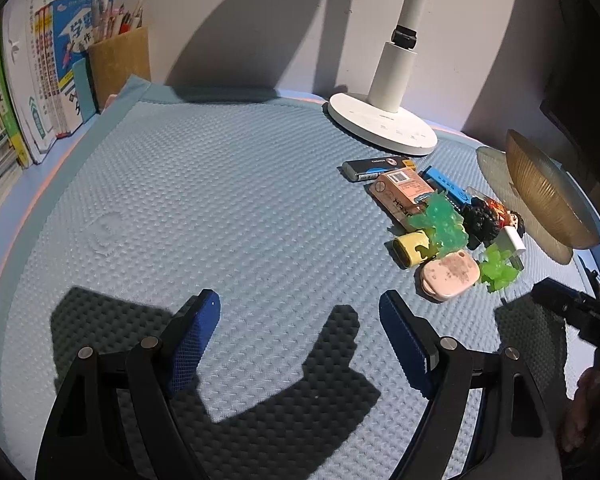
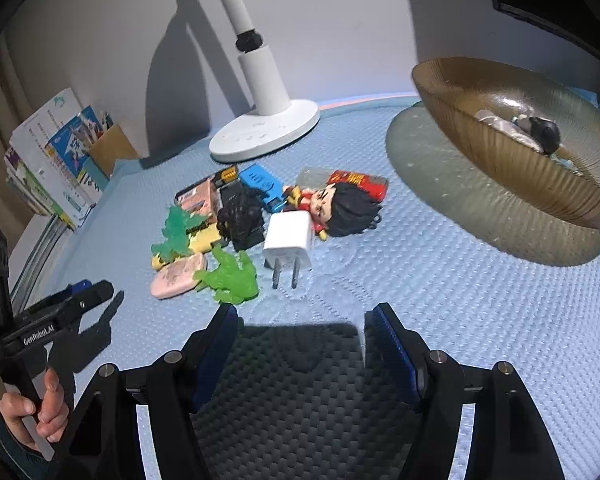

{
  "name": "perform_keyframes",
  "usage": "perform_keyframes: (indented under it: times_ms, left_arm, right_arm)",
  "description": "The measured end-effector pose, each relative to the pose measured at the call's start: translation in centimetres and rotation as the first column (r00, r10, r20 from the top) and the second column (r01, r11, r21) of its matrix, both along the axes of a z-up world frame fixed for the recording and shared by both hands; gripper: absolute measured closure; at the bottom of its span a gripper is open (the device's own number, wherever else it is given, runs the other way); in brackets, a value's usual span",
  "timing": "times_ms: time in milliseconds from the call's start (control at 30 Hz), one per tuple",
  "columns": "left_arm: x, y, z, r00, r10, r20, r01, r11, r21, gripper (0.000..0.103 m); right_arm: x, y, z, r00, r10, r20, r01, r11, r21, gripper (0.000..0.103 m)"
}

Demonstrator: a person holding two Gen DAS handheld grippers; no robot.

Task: Organize rigid objects
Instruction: 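Grasp the black lighter with left gripper while right gripper grasps the white charger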

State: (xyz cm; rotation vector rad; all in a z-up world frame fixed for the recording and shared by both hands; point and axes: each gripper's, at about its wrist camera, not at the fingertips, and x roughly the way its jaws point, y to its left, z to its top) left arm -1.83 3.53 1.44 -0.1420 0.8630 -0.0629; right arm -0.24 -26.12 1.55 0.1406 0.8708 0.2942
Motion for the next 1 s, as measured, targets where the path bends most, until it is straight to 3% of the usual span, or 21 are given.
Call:
perform_keyframes:
  times_ms: [100,167,233,367,400,467,700,800,1000]
  left_arm:
    - [0.6,-0.1,0.7,0.999,-0.044,-0.016,0.044,0.999,-0.011,0.022]
    - [1.6,-0.5,2.2,0.996,-0.085,-0.007,0.085,0.995,0.051,0.022]
    - [3.4,-1.3,4.1,0.991,-0.131,0.014,0.127,0.978,0.168,0.022]
    - [7.7,-2.4,4.6,0.971,-0.237,-0.006,0.231,0.942,0.244,0.022]
    - [8.7,-2.7,4.2,0.963,-0.267,-0.019,0.264,0.933,0.244,0.022]
    - [10.9,-3.1,2.8,0.948,-0.312,-0.064,0.318,0.916,0.246,0.023]
    - [15.3,-4.7,-0.3,0.897,-0.418,-0.143,0.441,0.866,0.234,0.028]
    - [16.4,-5.5,-0.4,0.874,-0.469,-0.131,0.486,0.850,0.204,0.029]
    - [17.5,-7.6,-0.6,0.834,-0.542,-0.106,0.552,0.818,0.163,0.034]
  right_arm:
    - [-0.6,-0.8,1.4,0.999,-0.046,0.022,0.045,0.998,0.038,0.042]
    - [-0.4,-0.8,2.3,0.999,-0.035,0.010,0.034,0.998,0.058,0.044]
    - [0.2,-0.1,3.3,1.000,-0.028,0.012,0.028,0.999,0.024,0.044]
    - [1.8,1.2,3.4,1.000,-0.019,0.002,0.019,0.999,-0.030,0.049]
    - [2.3,1.4,3.0,1.000,-0.016,-0.013,0.016,0.999,-0.035,0.059]
    - [2.9,1.7,2.3,0.999,-0.010,-0.035,0.009,0.999,-0.037,0.065]
    - [4.7,1.3,0.9,0.995,0.002,-0.095,-0.004,1.000,-0.021,0.065]
    - [5.4,0.5,0.3,0.993,0.005,-0.120,0.000,0.999,0.044,0.063]
    - [6.3,1.0,-0.2,0.990,0.005,-0.142,0.002,0.999,0.049,0.060]
